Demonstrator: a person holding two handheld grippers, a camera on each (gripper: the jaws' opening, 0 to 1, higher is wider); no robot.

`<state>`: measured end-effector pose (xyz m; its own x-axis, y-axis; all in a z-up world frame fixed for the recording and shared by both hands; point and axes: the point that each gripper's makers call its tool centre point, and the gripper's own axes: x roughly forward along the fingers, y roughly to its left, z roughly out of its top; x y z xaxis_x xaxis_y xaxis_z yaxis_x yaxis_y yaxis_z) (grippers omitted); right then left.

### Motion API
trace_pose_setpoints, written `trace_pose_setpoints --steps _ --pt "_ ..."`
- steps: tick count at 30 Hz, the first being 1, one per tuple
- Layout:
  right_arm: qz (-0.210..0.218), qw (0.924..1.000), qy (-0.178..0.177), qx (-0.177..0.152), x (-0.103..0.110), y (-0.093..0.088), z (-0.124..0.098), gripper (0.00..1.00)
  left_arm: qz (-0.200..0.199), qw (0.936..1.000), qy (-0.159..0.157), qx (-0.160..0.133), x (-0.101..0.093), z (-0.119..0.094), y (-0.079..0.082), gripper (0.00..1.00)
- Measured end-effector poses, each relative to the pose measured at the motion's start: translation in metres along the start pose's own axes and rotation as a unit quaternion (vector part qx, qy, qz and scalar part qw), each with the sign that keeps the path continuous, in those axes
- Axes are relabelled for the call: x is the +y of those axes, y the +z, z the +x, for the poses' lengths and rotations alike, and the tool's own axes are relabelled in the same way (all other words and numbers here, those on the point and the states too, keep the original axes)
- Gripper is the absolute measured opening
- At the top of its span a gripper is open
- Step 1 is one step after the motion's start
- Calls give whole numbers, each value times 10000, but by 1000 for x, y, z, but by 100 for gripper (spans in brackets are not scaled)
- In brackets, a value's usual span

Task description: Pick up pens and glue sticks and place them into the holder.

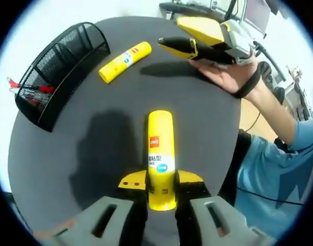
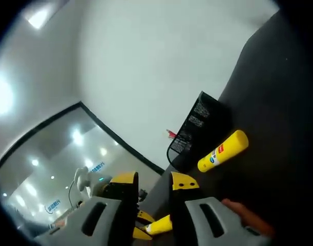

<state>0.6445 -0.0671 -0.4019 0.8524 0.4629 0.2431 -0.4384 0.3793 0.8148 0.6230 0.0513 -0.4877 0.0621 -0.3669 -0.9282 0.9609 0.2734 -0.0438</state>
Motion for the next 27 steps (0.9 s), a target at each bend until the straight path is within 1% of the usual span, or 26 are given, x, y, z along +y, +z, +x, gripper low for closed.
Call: trace_pose_setpoints --steps 2,3,4,5,7,8,9,10,11,13,14,16,17,20,21,23,24,25,26,27 --pt "-3 10000 -3 2 0 0 0 21 -51 9998 -41 -162 4 -2 5 15" --pt "-4 10000 -5 1 0 0 0 21 -76 9996 -42 -276 2 -3 7 15" --pt "-5 10000 -6 0 0 0 0 21 -102 9994 -78 -335 1 -4 8 14" --pt "-7 10000 -6 -1 0 0 0 21 -161 9987 -79 -472 1 -6 9 14" --pt "-8 10000 -11 -3 0 0 0 21 -242 9979 -97 -601 2 -8 9 14" --pt "-11 10000 -11 -2 0 0 -1 21 -298 9969 -152 -710 2 -9 11 14" --pt "-14 10000 -13 0 0 0 -1 21 -363 9967 -211 -688 1 -9 9 14" --pt "-16 10000 -19 3 -1 0 -1 21 -414 9952 -186 -872 2 -9 13 14" --pt "-18 10000 -21 3 -1 0 -1 21 -489 9943 -244 -912 2 -10 13 14" --pt "-19 10000 -23 0 -1 0 -1 21 -708 9906 -311 -1124 3 -12 15 14" --pt "-18 10000 -27 3 -1 0 -1 21 -770 9890 -466 -1172 0 -13 15 14" --pt "-26 10000 -29 3 -1 0 0 21 -883 9851 -467 -1402 3 -17 18 14" --pt "-26 10000 -29 1 -1 0 0 21 -922 9836 -538 -1452 1 -18 19 14" --pt "-23 10000 -32 -2 -2 0 0 21 -1189 9723 -690 -1892 2 -27 27 14" --pt "-29 10000 -36 -6 -2 1 0 21 -1268 9669 -682 -2108 5 -31 31 14" --pt "-25 10000 -42 -6 -3 1 0 21 -1352 9571 -699 -2464 7 -40 38 14" --pt "-22 10000 -45 -9 -3 1 1 22 -1449 9511 -709 -2635 8 -45 41 14" --pt "3 10000 -36 1 -4 1 1 22 -1462 9461 -690 -2807 9 -49 45 14" --pt "52 10000 -17 5 -3 1 1 22 -1478 9413 -714 -2950 9 -53 47 14" --pt "99 10000 5 11 -3 2 1 23 -1548 9376 -699 -3033 13 -56 50 14"
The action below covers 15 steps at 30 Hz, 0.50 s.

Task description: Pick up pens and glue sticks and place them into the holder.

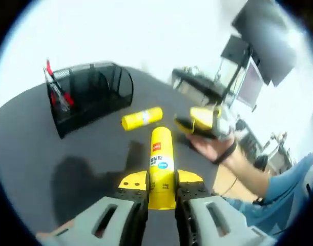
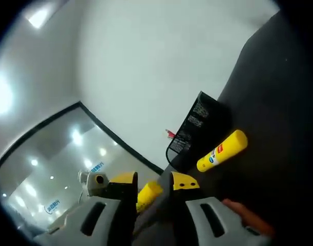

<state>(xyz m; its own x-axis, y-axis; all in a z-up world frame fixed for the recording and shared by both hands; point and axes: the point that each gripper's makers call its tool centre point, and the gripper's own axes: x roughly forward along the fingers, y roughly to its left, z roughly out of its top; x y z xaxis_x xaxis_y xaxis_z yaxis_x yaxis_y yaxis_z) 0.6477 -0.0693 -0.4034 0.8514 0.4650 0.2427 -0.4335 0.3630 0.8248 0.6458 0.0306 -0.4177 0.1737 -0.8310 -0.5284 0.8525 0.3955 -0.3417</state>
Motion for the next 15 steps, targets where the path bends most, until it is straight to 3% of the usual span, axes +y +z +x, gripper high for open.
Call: trace_pose_setpoints --steps 4,9,13,15 --pt "308 9995 38 -4 2 2 2 28 103 9996 21 -244 3 4 13 14" --pt "1550 9878 -153 39 -5 -10 14 36 127 9990 -11 -438 -1 14 22 14" --pt "1492 9886 -185 60 -3 -17 22 33 86 9988 -92 -468 -5 20 23 14" --pt "1722 9850 -76 -32 -4 -15 27 33 56 9986 -133 -505 -7 21 23 14"
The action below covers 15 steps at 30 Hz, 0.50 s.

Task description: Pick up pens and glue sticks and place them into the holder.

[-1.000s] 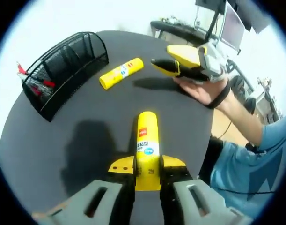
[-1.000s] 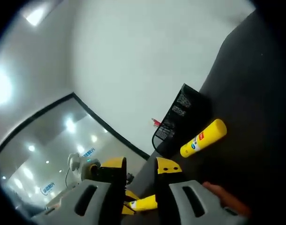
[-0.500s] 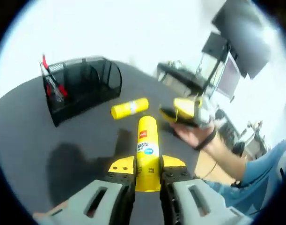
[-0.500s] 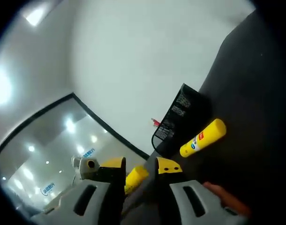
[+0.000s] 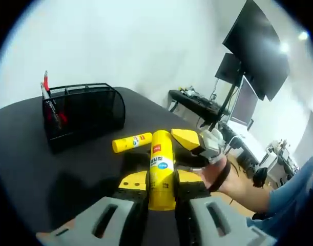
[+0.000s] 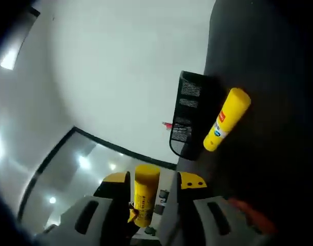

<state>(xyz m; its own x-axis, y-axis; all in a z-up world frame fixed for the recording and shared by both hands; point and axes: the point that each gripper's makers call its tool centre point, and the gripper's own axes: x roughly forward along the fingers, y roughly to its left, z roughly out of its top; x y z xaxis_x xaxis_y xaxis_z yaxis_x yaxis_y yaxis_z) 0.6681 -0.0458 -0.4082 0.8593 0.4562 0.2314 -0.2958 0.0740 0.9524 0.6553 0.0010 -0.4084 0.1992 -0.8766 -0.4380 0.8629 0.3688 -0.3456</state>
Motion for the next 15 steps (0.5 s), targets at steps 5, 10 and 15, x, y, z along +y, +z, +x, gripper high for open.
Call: trace_pose_setpoints --steps 5,10,15 --pt "255 9996 60 46 -1 -2 6 24 -10 10000 -41 -29 -2 4 -2 14" --pt "217 9997 85 -8 -2 -1 7 19 -1 10000 -52 -34 -3 6 -6 14" --pt "265 9996 52 66 -4 -1 8 18 25 10000 -57 -20 -4 6 -8 14"
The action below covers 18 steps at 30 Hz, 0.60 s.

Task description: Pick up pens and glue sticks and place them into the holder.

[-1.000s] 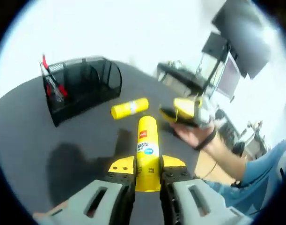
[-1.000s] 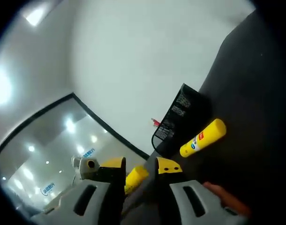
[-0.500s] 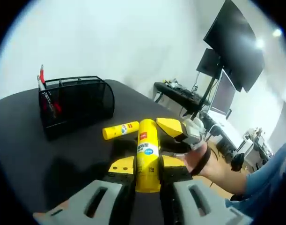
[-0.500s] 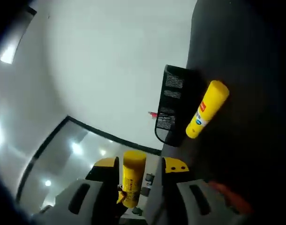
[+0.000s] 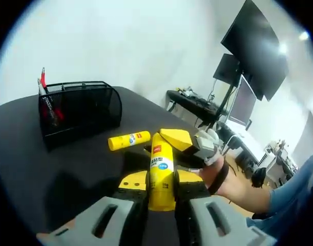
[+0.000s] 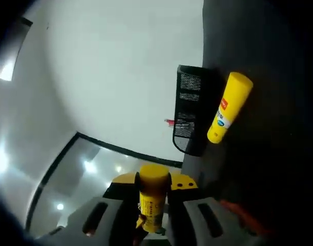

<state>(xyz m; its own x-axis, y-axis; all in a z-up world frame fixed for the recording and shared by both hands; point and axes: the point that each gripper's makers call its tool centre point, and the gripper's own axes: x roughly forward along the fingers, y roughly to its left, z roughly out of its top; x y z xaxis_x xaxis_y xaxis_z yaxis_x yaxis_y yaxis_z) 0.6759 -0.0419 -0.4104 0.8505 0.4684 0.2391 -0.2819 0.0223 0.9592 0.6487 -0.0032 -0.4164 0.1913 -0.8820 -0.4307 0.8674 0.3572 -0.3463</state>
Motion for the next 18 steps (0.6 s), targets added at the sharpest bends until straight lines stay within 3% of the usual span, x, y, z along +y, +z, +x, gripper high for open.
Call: trace_pose_setpoints --steps 8,15,18 --pt "-259 9996 -118 88 3 2 3 17 -47 9996 -68 -271 1 -2 0 15" --pt "-882 9957 -285 23 18 12 6 17 -33 9990 -74 -435 1 -14 -3 22" --pt "-1453 9884 -441 99 23 16 7 17 -14 9984 -83 -558 5 -22 -4 26"
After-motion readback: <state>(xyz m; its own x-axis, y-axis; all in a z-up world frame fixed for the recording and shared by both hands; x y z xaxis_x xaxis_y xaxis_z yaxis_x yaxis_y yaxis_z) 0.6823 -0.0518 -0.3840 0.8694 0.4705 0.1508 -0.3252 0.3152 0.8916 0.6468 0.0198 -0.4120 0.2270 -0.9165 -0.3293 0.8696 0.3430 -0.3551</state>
